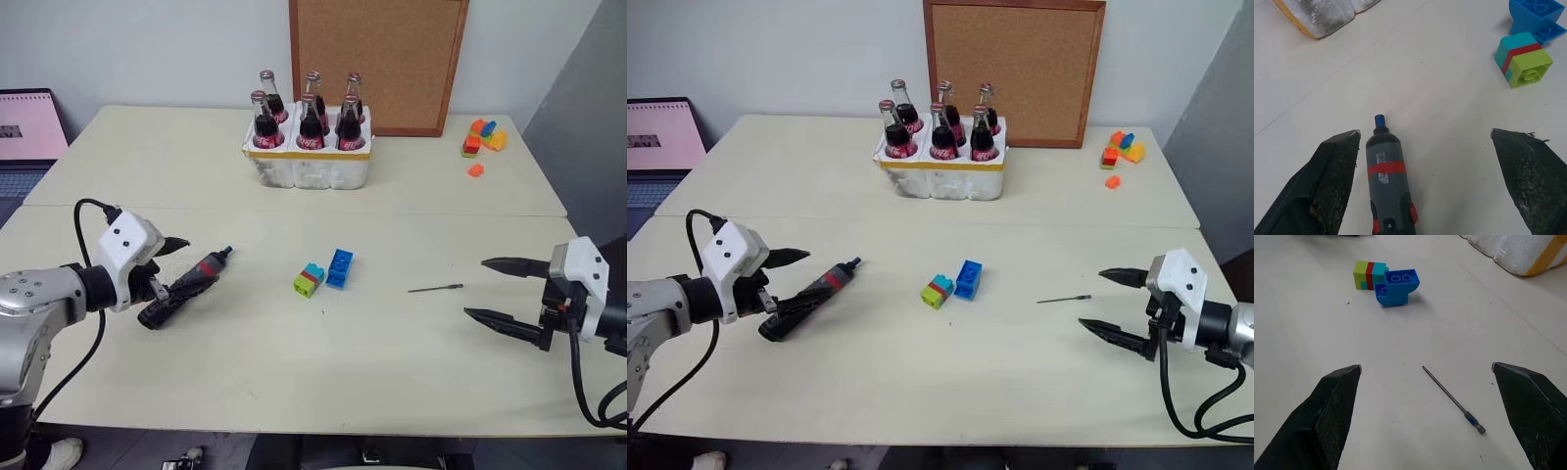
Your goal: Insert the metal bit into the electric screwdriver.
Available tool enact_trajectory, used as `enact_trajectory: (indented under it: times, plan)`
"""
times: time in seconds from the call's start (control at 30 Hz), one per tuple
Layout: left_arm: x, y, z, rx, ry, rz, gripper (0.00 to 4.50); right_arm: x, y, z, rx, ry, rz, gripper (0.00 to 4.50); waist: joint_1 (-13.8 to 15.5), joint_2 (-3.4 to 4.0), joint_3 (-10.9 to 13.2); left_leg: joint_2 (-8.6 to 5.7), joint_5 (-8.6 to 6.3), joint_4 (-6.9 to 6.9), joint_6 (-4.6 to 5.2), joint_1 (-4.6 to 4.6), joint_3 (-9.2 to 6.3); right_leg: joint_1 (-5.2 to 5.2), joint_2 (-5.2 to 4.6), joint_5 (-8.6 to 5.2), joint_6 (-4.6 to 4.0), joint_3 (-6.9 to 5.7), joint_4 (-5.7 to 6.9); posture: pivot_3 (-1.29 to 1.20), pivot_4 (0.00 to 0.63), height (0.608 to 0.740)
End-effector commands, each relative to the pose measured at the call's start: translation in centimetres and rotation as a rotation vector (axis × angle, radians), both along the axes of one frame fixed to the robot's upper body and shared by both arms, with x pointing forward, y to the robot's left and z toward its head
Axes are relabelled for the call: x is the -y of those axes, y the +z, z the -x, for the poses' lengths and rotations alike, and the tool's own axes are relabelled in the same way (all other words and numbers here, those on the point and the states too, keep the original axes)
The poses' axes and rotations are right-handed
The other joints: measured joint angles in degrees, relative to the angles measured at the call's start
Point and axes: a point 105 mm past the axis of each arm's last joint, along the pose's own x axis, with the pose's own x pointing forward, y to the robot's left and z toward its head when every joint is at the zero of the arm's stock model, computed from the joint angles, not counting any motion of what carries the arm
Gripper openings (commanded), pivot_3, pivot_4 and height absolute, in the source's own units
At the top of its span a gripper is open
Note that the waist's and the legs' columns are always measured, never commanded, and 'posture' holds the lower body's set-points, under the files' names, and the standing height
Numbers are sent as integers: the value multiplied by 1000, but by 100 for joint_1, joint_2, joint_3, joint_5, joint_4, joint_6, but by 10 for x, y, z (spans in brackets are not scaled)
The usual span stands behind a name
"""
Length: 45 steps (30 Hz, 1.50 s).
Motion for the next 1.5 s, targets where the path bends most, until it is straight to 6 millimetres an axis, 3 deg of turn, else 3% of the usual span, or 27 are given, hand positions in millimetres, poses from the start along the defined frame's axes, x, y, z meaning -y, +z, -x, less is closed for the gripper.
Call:
enact_trajectory:
  times: [0.03, 0.13, 0.33, 0.57, 0.77, 0.97, 1.2, 1.5]
  plan:
    - [-2, 8, -1, 37, -12, -27, 4446, -5, 15, -1, 65, 18, 13, 4500, 0, 0, 0, 0, 0, 0, 0, 0, 0, 0, 0, 0, 0, 0, 0, 0, 150, 740]
    - [-2, 5, -2, 50, -12, -43, 4446, -8, 15, -3, 75, 20, 13, 4500, -3, 0, 0, -1, 0, 0, 0, 1, 1, 0, 0, 0, 0, 3, 1, 0, 150, 740]
    - [3, 18, -5, 166, -31, 58, 4446, -15, 9, -6, 71, 35, 16, 4500, 4, 0, 0, 2, 0, 1, 0, -1, 2, 0, -3, 0, 0, 2, 0, 0, 150, 740]
    - [14, 2, 3, 93, -98, 52, 4446, -50, 6, -11, 51, 106, -99, 4500, -13, -1, 0, 1, 0, 2, 0, 3, 1, 0, 0, 0, 0, 2, 9, 0, 150, 740]
    - [32, -2, 6, 90, -161, 66, 4446, -88, -4, -31, 73, 144, -119, 4500, -22, -1, -1, 3, 1, 6, 0, 3, -1, -1, 0, 1, 0, 1, 14, 0, 150, 740]
    - [57, -9, 17, 38, -266, 102, 4446, -122, -19, -57, 95, 158, -115, 4500, -27, -1, -1, 5, 1, 7, 0, 0, -5, -5, -1, 1, -1, 3, 14, 0, 150, 740]
    - [71, -23, 21, 10, -331, 97, 4446, -147, -48, -56, 51, 139, -89, 4500, -14, -1, -2, 5, 1, 6, 0, -2, -9, -7, -2, 1, -2, 3, 16, 0, 150, 740]
    - [74, -33, 23, -4, -368, 95, 4446, -167, -70, -67, -95, -21, -156, 4500, -23, -3, -3, 5, 1, 8, 1, 2, -12, -8, -2, 2, -3, 3, 26, 0, 150, 740]
